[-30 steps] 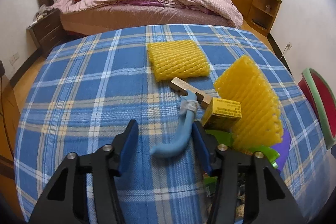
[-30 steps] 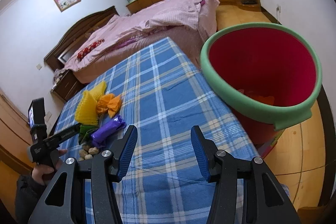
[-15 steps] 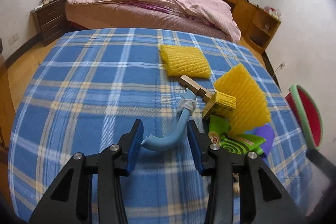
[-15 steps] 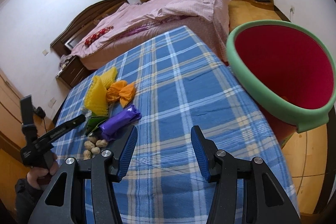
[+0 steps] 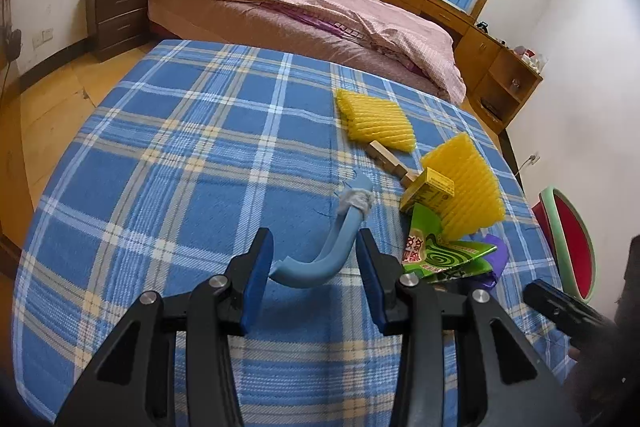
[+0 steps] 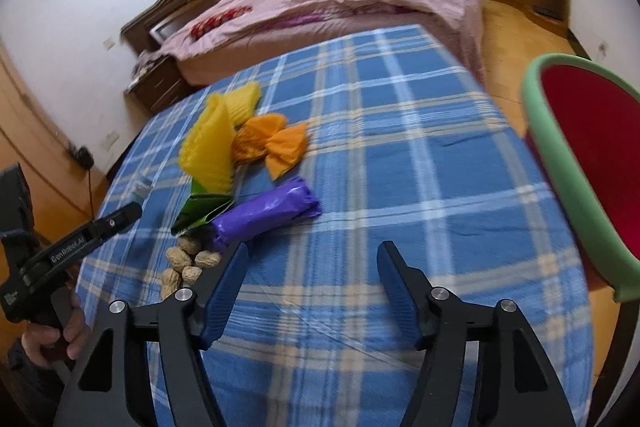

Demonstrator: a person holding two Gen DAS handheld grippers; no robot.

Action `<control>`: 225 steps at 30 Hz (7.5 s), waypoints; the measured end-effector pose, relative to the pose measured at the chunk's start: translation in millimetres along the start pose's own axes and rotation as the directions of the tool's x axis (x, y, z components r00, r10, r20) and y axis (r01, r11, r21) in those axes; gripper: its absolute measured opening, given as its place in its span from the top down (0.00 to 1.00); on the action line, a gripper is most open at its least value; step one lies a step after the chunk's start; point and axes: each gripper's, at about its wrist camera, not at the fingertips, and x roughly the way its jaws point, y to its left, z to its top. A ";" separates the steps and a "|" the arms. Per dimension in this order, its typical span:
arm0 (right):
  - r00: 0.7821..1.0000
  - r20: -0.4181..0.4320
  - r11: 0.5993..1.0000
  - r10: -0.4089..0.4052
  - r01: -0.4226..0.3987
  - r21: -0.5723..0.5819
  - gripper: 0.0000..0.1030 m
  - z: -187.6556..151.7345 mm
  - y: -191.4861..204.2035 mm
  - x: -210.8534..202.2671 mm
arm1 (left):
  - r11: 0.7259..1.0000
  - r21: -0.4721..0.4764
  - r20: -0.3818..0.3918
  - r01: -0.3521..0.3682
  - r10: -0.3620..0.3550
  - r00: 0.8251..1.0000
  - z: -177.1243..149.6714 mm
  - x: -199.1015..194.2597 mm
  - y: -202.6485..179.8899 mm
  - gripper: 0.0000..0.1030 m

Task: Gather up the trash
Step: 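Grasp the blue tube with the left tool while the right tool grasps the purple wrapped bag, then carry both items over the red bin and open both tools to drop them, then move both tools back over the remaining items on the bed, then grasp the green mosquito-coil box with the left tool, then grasp the small yellow box with the right tool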

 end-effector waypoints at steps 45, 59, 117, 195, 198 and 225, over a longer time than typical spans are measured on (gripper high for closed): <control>0.976 0.196 0.990 -0.089 0.065 0.124 0.41 -22.9 -62.1 -91.8 | 0.958 0.179 -0.057 0.223 -0.217 0.975 -22.5 -37.5 -112.7 0.58; 0.936 0.282 0.951 -0.209 0.128 0.282 0.41 -15.4 -150.4 -138.5 | 0.874 0.343 -0.144 0.344 -0.313 0.939 -15.5 -6.4 -240.4 0.58; 0.928 0.311 0.944 -0.206 0.104 0.314 0.26 -11.7 -182.9 -137.0 | 0.945 0.276 -0.076 0.177 -0.162 0.984 -0.9 -0.2 -214.0 0.47; 0.991 0.127 0.996 -0.041 0.031 0.082 0.26 -14.0 -39.7 -57.3 | 0.989 0.095 -0.072 -0.114 0.121 0.990 -2.9 38.2 -57.9 0.32; 0.991 0.131 0.996 -0.038 0.027 0.081 0.26 -12.9 -38.9 -56.5 | 0.974 0.168 -0.060 -0.151 0.164 0.985 -8.2 40.6 -65.2 0.32; 0.994 0.050 0.974 0.097 -0.084 -0.209 0.37 51.4 94.8 14.9 | 0.993 -0.073 0.073 -0.097 0.103 0.992 35.0 15.1 43.8 0.34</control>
